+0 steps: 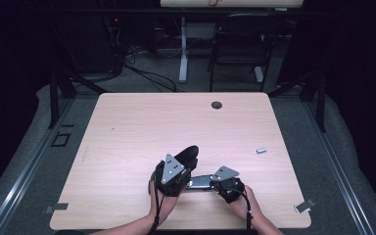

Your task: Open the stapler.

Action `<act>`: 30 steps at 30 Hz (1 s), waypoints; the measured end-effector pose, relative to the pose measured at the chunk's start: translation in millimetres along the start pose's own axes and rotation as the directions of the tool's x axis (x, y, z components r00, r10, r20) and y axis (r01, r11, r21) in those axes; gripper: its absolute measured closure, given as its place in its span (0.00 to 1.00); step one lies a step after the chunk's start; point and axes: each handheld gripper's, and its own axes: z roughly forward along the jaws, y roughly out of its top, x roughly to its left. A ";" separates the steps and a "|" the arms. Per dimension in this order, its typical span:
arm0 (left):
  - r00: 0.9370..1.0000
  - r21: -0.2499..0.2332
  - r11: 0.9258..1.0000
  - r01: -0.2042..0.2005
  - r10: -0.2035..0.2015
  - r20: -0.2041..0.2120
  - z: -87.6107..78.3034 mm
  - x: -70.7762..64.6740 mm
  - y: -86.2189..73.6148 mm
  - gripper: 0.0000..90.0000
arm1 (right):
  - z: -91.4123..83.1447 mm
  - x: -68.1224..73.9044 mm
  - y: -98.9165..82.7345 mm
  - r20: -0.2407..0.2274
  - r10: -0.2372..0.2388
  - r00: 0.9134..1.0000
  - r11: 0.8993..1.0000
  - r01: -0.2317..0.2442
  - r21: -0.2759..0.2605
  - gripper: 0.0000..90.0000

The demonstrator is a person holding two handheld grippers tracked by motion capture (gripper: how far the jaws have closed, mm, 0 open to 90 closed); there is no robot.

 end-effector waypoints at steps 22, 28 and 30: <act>0.999 -0.007 0.999 0.031 -0.031 0.006 -13.6 10.2 6.1 1.00 | 0.6 1.3 0.2 -0.006 -0.001 1.000 1.000 0.001 -0.002 1.00; 0.999 -0.018 0.999 0.037 -0.037 0.004 -17.2 15.1 7.9 1.00 | 0.5 1.4 0.9 -0.006 -0.006 1.000 1.000 0.006 0.004 1.00; 0.999 -0.014 0.999 0.041 -0.041 0.004 -18.7 15.4 8.1 1.00 | 0.8 1.6 0.9 -0.011 -0.006 1.000 1.000 0.006 0.003 1.00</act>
